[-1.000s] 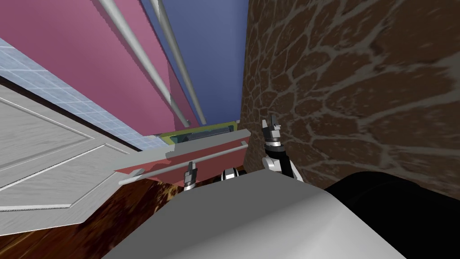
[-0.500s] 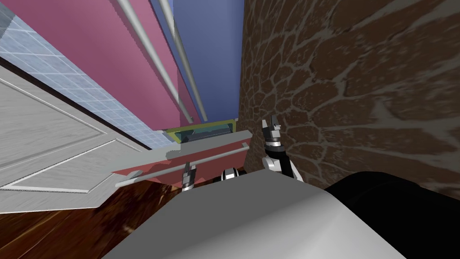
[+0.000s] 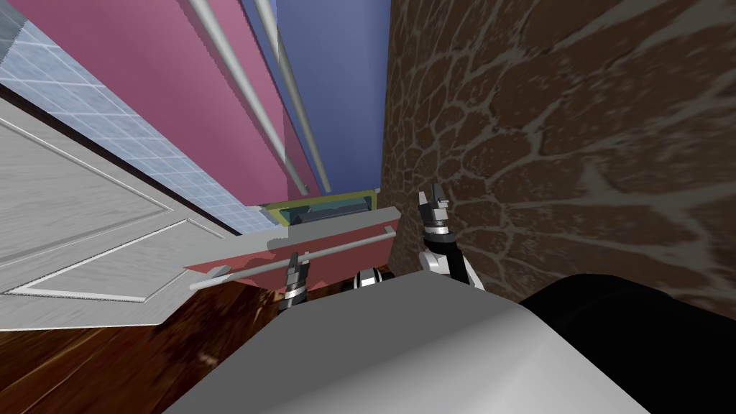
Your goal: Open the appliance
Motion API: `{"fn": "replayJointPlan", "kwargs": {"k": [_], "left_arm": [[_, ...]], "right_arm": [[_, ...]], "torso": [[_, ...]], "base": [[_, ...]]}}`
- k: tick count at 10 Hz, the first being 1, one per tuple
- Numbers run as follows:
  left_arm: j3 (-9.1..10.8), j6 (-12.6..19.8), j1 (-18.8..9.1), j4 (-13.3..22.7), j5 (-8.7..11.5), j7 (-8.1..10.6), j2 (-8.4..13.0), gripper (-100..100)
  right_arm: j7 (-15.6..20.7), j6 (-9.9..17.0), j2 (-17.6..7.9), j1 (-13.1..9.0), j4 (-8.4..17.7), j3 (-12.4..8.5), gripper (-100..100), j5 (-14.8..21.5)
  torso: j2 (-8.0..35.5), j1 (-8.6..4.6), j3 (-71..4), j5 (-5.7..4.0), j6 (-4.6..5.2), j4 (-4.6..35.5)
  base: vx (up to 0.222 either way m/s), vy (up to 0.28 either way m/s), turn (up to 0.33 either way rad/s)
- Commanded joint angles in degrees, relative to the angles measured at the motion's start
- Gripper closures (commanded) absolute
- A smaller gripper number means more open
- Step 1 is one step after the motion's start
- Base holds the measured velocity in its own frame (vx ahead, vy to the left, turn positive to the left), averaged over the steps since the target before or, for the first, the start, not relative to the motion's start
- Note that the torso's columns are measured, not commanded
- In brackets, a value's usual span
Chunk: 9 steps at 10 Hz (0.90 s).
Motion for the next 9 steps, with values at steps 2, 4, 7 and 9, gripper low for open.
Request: {"fn": "replayJointPlan", "kwargs": {"k": [2,4,7,9], "left_arm": [[0.98,5.42,-0.64,-4.60,0.72,1.65,1.95,-100],[0.54,4.84,-0.30,-3.65,0.52,1.48,1.53,0],[0.38,5.10,-0.08,-3.31,0.47,1.50,1.44,0],[0.31,5.22,0.01,-3.17,0.45,1.52,1.41,0]], "right_arm": [[0.00,0.00,0.20,-0.05,0.14,0.46,0,-0.06],[0.00,0.00,0.39,-0.18,0.23,0.96,0,-0.11],[0.00,0.00,0.43,-0.39,0.09,1.17,0,-0.11],[0.00,0.00,0.44,-0.47,0.02,1.25,0,-0.10]], "torso": [[0.35,-0.29,0.20,-0.14,0.05,0.16],[0.46,-0.38,0.30,-0.27,0.07,0.21],[0.21,-0.02,0.23,-0.25,-0.04,0.07],[0.12,0.10,0.17,-0.18,-0.08,0.02]], "base": [[-0.046,-0.041,0.014],[0.000,0.005,0.023],[0.006,0.007,0.011],[0.000,0.000,0.000]]}}
